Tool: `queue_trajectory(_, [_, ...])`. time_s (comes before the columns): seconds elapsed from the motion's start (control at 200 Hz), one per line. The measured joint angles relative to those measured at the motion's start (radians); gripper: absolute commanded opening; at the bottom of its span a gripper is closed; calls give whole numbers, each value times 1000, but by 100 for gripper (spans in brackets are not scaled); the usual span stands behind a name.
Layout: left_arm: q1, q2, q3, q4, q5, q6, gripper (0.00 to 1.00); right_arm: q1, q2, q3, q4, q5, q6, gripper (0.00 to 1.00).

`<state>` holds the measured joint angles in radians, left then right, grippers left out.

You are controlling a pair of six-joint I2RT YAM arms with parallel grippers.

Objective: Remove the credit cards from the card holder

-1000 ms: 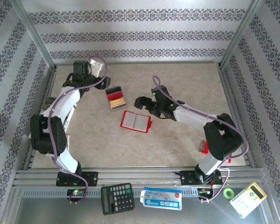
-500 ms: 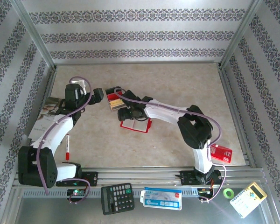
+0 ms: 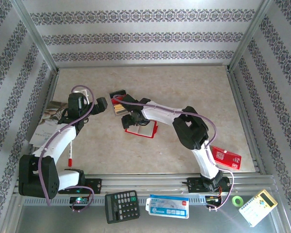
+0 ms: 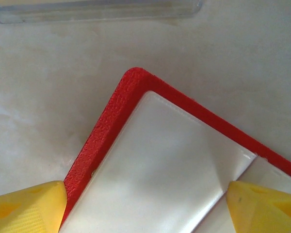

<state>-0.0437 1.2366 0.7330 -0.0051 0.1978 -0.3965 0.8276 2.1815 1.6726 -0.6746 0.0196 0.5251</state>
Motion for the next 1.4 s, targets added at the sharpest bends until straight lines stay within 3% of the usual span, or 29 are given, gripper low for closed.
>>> queue_trajectory(0.34, [0,10,0,-12,3,7,100,0,17,6,-23,27,-35,70])
queue_trajectory(0.779, [0,10,0,-60,-20,26,100,-8,-1,-35,-2,65,-113,39])
queue_trajectory(1.064, [7,10,14,-74,-23,26,100,-8,-46,-111,44,64,-215,29])
queue_trajectory(1.154, [8,10,16,-79,-23,26,100,-8,-59,-126,50,50,-229,21])
queue_trajectory(1.309, [8,12,23,-87,-22,25,100,-8,-82,-140,55,20,-220,21])
queue_trajectory(1.399, [8,12,27,-92,-19,25,100,-8,-96,-142,62,17,-201,31])
